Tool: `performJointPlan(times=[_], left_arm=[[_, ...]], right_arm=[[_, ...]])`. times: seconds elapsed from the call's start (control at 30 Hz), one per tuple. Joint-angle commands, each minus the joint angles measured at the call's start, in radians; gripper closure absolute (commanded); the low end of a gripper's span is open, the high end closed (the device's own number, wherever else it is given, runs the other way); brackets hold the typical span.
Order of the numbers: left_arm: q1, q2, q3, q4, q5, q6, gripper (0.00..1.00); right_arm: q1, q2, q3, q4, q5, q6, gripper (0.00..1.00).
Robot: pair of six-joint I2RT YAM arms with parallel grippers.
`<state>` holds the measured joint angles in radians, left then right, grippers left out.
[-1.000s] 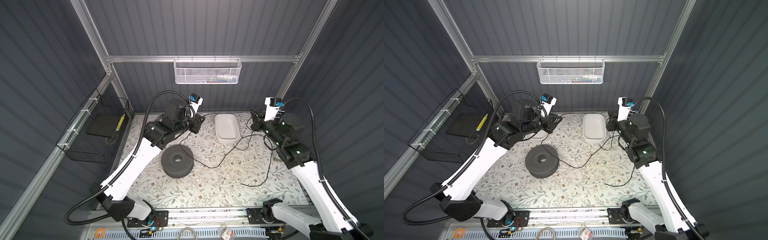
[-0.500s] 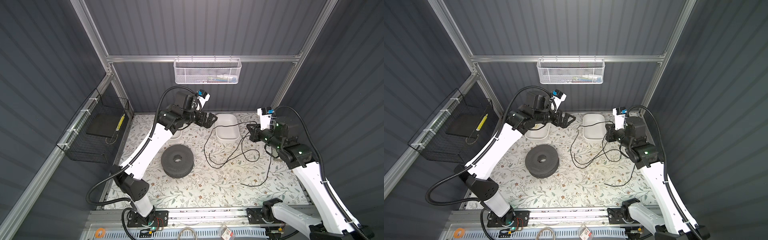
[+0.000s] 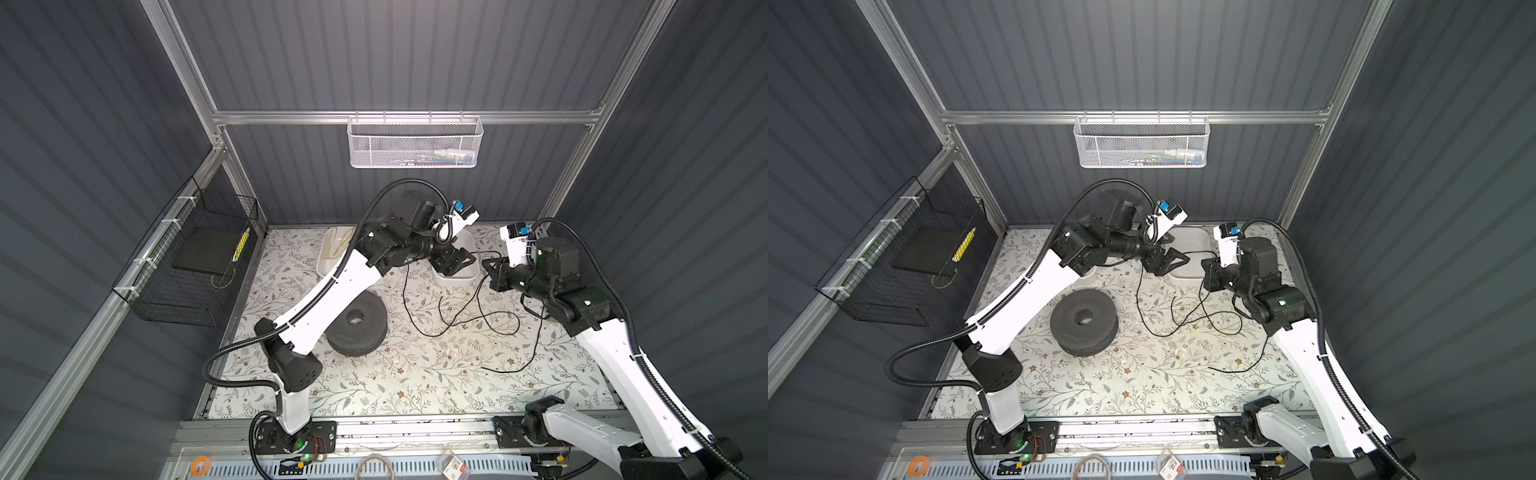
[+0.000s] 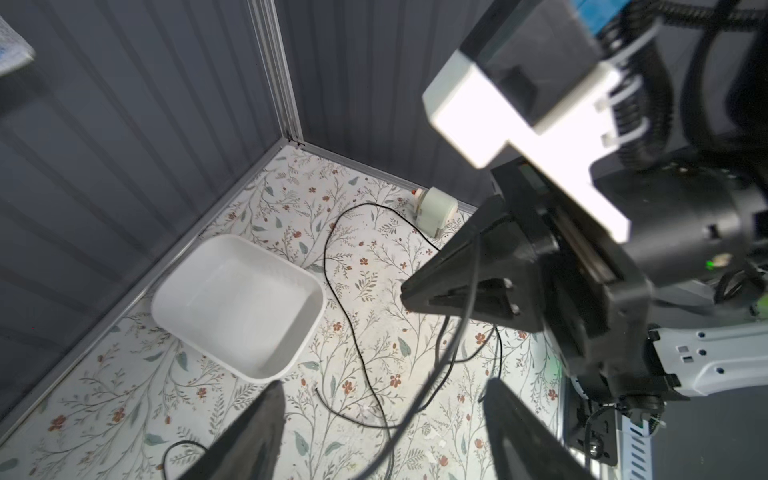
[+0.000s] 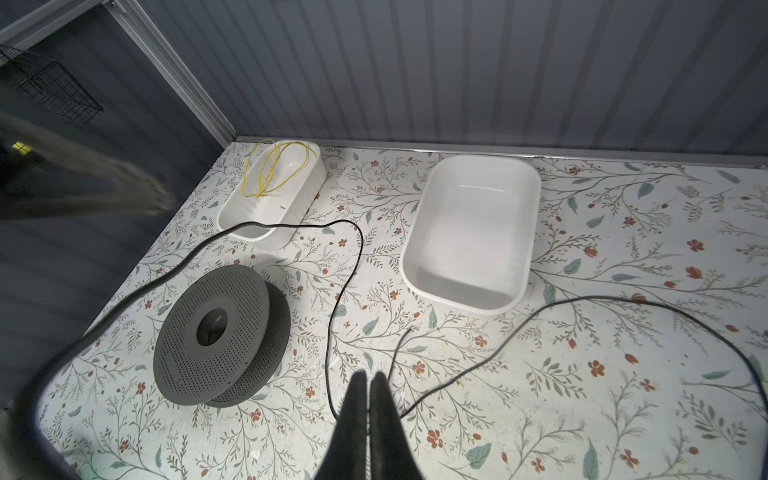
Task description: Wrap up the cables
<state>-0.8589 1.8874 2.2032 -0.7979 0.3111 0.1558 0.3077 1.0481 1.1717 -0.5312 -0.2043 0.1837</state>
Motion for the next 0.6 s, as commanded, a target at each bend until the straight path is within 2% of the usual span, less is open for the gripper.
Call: performJointPlan(times=[0.0, 0.07, 0.1, 0.17, 0.2, 0.23, 0.3, 0.33, 0.37, 0.4, 0.43, 0.5, 0.57], left_arm=[[-0.008, 0.007, 0.036, -0.051, 0.056, 0.043, 0.39], [-0.009, 0.002, 0.025, -0.048, 0.064, 0.057, 0.42], [-0.010, 0.000, 0.020, -0.044, 0.076, 0.063, 0.49], [-0.009, -0.005, 0.009, -0.025, 0.083, 0.067, 0.73], [-0.009, -0.006, 0.002, -0.011, 0.082, 0.065, 0.81], [-0.009, -0.007, -0.005, 0.003, 0.080, 0.063, 0.85], [-0.009, -0.003, 0.002, 0.010, 0.081, 0.056, 1.00], [-0.009, -0.002, 0.003, 0.024, 0.071, 0.044, 1.00], [-0.009, -0.005, -0.002, 0.043, 0.053, 0.027, 1.00], [-0.009, -0.008, -0.010, 0.065, 0.026, 0.003, 1.00], [-0.008, -0.006, -0.009, 0.078, -0.035, -0.018, 1.00], [0.001, 0.011, 0.025, 0.058, -0.146, -0.053, 1.00], [0.040, 0.023, 0.045, 0.048, -0.137, -0.128, 1.00]], right_arm=[[0.010, -0.007, -0.005, 0.011, -0.028, 0.013, 1.00], [0.013, -0.001, -0.001, 0.007, -0.023, 0.011, 1.00], [0.014, 0.001, 0.000, 0.010, -0.026, 0.010, 1.00], [0.014, 0.008, 0.003, 0.009, -0.029, 0.013, 1.00], [0.016, 0.013, 0.006, 0.010, -0.039, 0.013, 1.00], [0.017, 0.019, 0.008, 0.010, -0.048, 0.016, 1.00], [0.020, 0.028, 0.012, 0.009, -0.057, 0.019, 0.99], [0.020, 0.031, 0.013, 0.011, -0.063, 0.019, 0.93], [0.020, 0.033, 0.014, 0.007, -0.057, 0.020, 0.84], [0.021, 0.035, 0.014, 0.001, -0.043, 0.020, 0.60], [0.019, 0.032, 0.020, -0.014, -0.026, 0.021, 0.50], [0.009, 0.008, 0.025, -0.044, 0.005, 0.039, 0.44], [-0.014, -0.040, 0.015, -0.062, 0.048, 0.089, 0.40]])
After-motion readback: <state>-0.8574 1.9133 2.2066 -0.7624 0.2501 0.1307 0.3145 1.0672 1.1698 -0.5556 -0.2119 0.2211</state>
